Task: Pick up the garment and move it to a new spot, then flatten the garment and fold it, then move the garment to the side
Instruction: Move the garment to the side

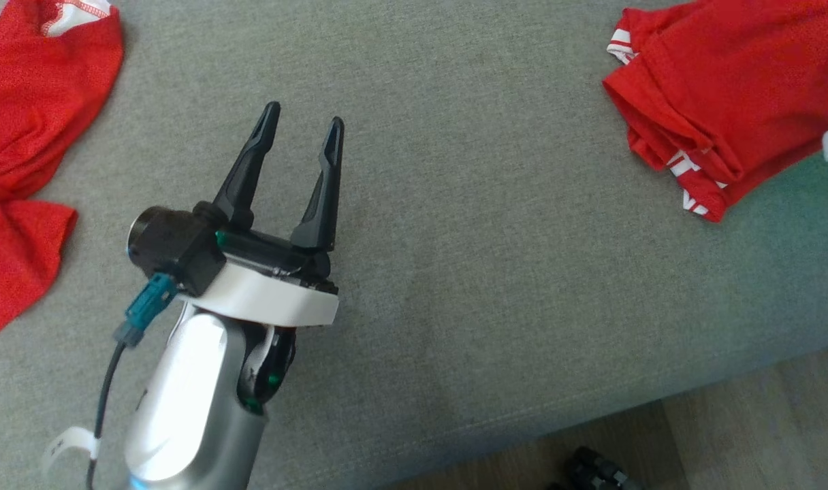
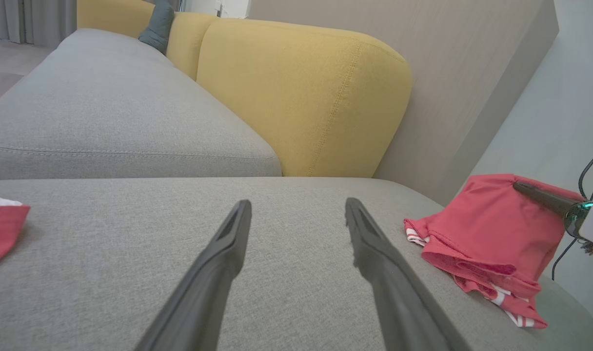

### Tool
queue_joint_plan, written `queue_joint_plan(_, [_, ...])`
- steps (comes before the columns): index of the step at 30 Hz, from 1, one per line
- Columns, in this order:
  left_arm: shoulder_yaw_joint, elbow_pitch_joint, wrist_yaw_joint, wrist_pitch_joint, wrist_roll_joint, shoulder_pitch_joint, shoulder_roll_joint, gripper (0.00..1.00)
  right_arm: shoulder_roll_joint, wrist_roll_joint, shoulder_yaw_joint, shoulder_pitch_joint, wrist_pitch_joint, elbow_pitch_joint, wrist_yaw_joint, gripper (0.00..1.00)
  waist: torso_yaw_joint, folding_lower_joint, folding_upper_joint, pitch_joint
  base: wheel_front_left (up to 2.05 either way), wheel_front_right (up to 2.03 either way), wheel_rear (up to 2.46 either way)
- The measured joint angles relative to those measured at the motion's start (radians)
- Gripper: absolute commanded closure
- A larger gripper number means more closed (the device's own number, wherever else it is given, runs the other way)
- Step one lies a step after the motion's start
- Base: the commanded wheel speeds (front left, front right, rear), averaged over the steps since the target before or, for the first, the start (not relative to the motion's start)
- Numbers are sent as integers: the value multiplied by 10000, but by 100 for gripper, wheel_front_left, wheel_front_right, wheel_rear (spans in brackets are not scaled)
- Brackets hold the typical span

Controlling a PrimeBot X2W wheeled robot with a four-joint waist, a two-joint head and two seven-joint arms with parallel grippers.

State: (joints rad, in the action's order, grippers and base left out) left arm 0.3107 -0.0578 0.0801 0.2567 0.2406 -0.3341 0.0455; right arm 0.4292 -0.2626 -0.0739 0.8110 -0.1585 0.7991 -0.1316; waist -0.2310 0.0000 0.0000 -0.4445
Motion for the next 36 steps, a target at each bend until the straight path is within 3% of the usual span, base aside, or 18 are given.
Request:
queue_joint_plan(2, [2,-2,-4,0,6,0,0,0,-123,-2,44,1,-10,42,0,100,-10,0,0,25,0,0,0])
queue_joint_plan(3, [2,-2,-6,0,13,0,0,0,-148,-19,50,1,-15,42,0,94,-15,0,0,41,0,0,0])
queue_joint_plan(4, [6,-2,-6,0,13,0,0,0,-150,-54,46,1,-15,42,0,65,-19,0,0,57,0,0,0])
queue_joint_plan(5, [6,-6,-6,0,13,0,0,0,-150,-86,40,1,-19,40,0,12,-24,0,0,77,0,0,0])
queue_joint_plan(6, [6,-10,-6,0,13,0,0,0,-151,-92,40,1,-79,40,0,0,-28,0,0,99,0,0,0])
queue_joint_plan(14, [6,-75,-12,0,194,10,-2,0,-90,245,-186,-2,-222,-278,0,0,32,0,0,361,0,0,0])
queue_joint_plan(20, [12,-52,-117,0,479,51,-4,0,-506,88,-460,-41,-385,-1018,0,0,209,0,0,828,0,0,0])
queue_joint_plan(27, [-88,186,-370,0,815,725,-6,0,-1509,-286,-836,-1144,-431,-2276,0,0,656,0,0,1674,0,0,0])
queue_joint_plan(36, [-616,439,-639,0,1139,1739,-4,0,-3191,-132,-128,-3620,-635,-3549,0,0,1523,-1,1,2787,0,0,0])
